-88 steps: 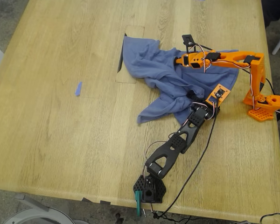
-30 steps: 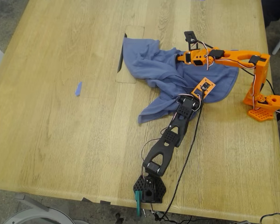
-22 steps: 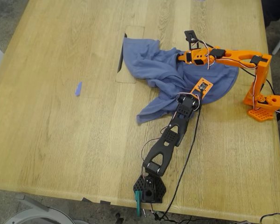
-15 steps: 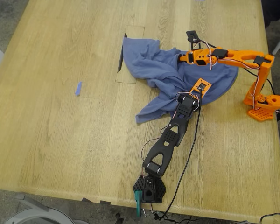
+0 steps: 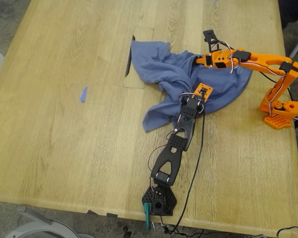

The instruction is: Fold a T-shirt

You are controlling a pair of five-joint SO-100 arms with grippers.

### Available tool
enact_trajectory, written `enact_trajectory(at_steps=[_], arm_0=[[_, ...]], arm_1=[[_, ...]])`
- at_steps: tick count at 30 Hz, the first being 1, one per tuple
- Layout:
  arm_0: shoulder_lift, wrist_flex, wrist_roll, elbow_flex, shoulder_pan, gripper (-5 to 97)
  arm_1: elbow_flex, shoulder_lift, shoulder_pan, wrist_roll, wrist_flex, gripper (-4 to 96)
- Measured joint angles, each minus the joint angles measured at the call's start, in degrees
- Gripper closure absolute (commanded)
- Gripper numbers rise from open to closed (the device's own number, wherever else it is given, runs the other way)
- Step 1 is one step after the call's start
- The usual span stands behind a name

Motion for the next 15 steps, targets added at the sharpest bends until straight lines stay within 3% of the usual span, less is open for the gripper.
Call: enact_trajectory(at_steps=[15], arm_0=[[13.97,1.49,-0.26,0.09,-0.09,92]], arm_1=[[-0.62,12.39,-3.16,-1.76,3.16,91.5]])
